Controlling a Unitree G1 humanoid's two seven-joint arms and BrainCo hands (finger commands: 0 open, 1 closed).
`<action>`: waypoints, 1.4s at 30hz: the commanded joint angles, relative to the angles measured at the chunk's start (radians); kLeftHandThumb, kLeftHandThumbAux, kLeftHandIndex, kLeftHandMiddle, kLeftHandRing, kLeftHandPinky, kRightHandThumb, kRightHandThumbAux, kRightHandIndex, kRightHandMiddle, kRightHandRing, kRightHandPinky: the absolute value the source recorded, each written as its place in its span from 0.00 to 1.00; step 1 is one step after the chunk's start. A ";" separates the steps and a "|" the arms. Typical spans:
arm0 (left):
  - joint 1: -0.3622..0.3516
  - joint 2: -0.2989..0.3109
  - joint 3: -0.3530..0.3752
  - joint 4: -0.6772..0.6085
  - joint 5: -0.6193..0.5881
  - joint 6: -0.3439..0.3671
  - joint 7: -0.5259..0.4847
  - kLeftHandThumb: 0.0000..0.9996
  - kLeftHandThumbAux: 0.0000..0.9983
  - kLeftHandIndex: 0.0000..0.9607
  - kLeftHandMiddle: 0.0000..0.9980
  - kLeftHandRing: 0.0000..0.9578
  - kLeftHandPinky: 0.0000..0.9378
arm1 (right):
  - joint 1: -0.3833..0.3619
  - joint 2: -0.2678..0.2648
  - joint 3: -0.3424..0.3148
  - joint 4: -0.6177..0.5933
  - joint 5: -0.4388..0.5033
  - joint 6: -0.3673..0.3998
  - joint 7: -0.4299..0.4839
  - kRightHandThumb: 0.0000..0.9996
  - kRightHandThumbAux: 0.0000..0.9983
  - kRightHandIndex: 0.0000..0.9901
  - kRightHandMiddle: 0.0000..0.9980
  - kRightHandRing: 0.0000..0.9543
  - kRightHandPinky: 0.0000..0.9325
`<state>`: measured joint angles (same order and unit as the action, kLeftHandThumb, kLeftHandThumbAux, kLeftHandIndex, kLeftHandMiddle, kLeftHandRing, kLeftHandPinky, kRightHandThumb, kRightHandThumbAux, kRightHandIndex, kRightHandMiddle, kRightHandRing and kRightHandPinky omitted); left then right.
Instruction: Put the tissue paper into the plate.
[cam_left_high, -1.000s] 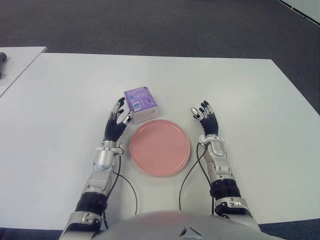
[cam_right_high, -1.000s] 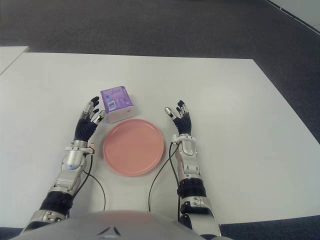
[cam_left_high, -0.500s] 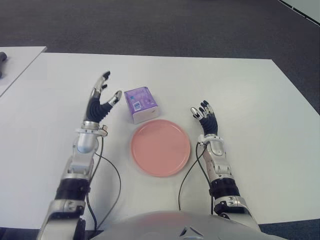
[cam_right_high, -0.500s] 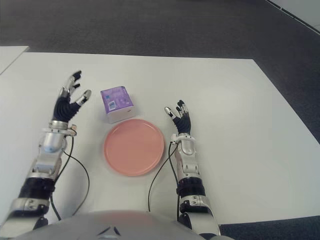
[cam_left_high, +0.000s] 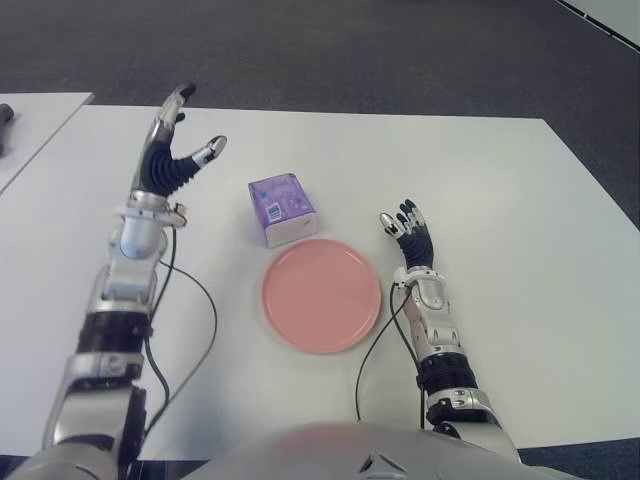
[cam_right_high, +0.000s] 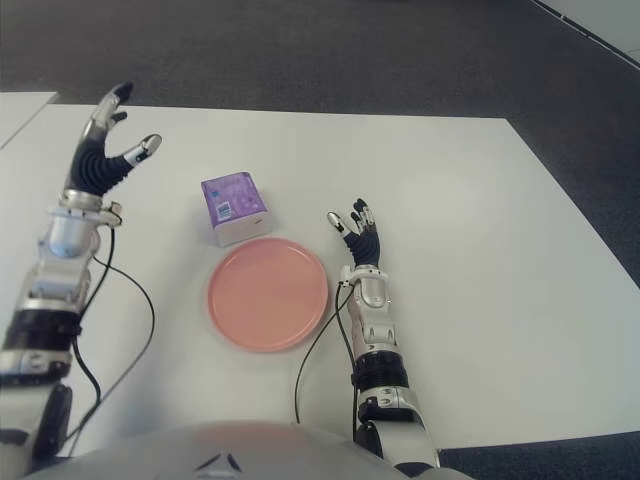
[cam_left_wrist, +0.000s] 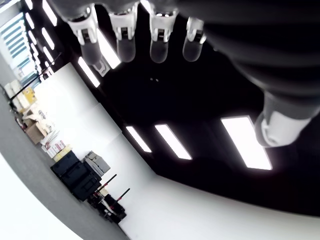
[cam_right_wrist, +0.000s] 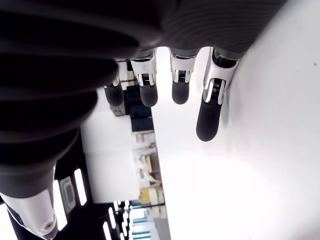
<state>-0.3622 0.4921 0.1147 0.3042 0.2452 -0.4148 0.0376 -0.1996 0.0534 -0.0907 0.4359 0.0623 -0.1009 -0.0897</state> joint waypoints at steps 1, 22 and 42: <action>-0.103 0.069 -0.032 0.142 0.060 -0.002 -0.019 0.05 0.43 0.00 0.00 0.00 0.00 | 0.045 0.008 -0.001 0.069 -0.002 0.043 -0.003 0.20 0.66 0.00 0.00 0.00 0.01; -0.565 0.224 -0.648 0.809 0.810 -0.117 0.464 0.29 0.20 0.00 0.00 0.00 0.00 | 0.021 -0.004 -0.012 0.118 0.005 0.020 0.005 0.20 0.66 0.00 0.00 0.00 0.01; -0.720 0.233 -1.183 1.007 1.265 0.077 0.819 0.27 0.29 0.00 0.00 0.00 0.00 | 0.003 0.000 -0.013 0.161 0.002 -0.005 0.001 0.20 0.66 0.00 0.00 0.00 0.01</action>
<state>-1.0634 0.7398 -1.0171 1.2887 1.4713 -0.3602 0.8230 -0.2454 0.0435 -0.0976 0.5270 0.0636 -0.1573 -0.0815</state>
